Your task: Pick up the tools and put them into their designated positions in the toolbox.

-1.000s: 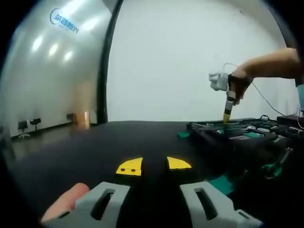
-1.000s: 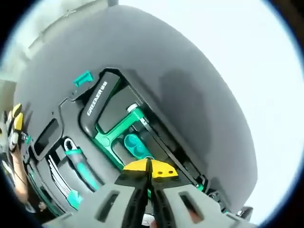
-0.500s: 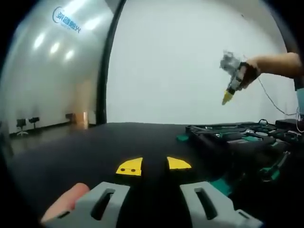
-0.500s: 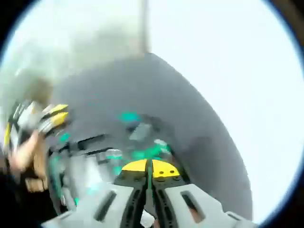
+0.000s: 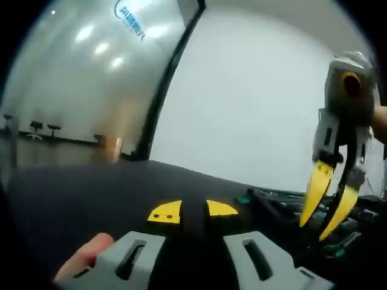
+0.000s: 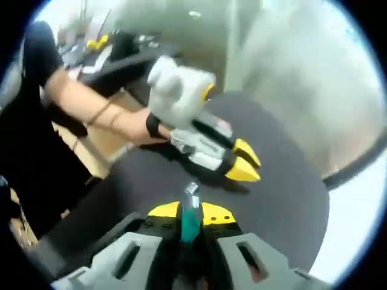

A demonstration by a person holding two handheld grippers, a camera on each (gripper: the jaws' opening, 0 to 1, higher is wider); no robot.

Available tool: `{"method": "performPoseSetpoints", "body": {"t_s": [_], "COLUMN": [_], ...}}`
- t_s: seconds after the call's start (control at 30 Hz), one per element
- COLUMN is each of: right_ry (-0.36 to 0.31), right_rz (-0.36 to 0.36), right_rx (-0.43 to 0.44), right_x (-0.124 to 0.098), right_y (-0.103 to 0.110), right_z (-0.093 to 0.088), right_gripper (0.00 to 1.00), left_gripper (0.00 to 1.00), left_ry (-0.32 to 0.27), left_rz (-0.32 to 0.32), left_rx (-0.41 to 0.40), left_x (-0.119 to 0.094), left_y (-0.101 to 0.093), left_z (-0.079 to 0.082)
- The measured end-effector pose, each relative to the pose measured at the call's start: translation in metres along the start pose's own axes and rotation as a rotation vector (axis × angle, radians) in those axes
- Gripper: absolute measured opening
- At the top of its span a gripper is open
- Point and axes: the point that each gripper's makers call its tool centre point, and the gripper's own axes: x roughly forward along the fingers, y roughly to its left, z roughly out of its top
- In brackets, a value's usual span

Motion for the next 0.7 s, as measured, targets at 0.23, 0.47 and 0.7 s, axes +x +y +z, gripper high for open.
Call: {"method": "performPoseSetpoints", "body": {"t_s": [0.23,0.47,0.7], "right_ry": [0.128,0.206,-0.064], "right_rz": [0.008,0.05,-0.02], "right_rx": [-0.073,-0.113,-0.018], "right_x": [0.032,0.049,0.038], "right_y": [-0.006,-0.018,-0.044], "right_z": [-0.016,-0.023,-0.01], "right_gripper": [0.1,0.08,0.07], "left_gripper": [0.14,0.14,0.14], "left_ry": [0.0,0.001,-0.002], "left_rz": [-0.001,-0.003,-0.002], "left_rx": [-0.002,0.007,0.0], "left_x": [0.001,0.002,0.003], "left_y": [-0.001,-0.002,-0.001], "left_z": [0.0,0.0,0.001]}}
